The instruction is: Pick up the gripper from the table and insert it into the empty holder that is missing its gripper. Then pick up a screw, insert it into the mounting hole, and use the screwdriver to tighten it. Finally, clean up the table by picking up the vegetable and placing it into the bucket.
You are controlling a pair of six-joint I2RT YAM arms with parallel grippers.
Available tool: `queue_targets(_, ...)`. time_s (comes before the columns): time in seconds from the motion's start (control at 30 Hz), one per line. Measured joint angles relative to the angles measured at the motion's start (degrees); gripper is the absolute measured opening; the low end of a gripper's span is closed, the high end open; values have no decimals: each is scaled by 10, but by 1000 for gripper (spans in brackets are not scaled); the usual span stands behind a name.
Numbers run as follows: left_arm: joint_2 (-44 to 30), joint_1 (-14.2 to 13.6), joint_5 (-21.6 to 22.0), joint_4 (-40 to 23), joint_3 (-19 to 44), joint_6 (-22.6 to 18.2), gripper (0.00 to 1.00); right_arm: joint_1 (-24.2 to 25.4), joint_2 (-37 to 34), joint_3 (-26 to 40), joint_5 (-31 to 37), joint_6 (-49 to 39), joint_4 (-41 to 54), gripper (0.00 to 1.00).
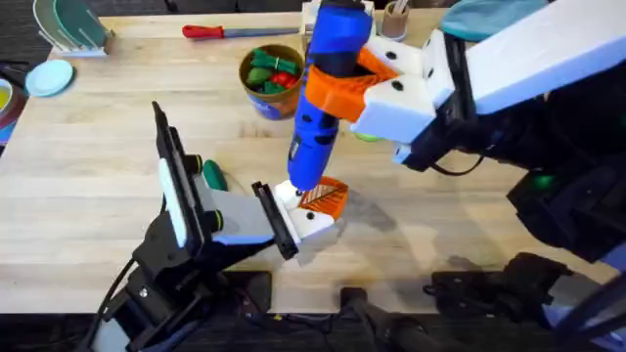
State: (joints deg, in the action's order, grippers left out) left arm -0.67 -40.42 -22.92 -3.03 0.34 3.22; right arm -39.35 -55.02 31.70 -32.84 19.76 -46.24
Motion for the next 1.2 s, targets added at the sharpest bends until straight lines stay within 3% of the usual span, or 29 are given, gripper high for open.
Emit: queue_targets(1.2, 0, 0, 0, 0, 0, 0, 6, 0, -9, 0, 0, 13, -18, 22)
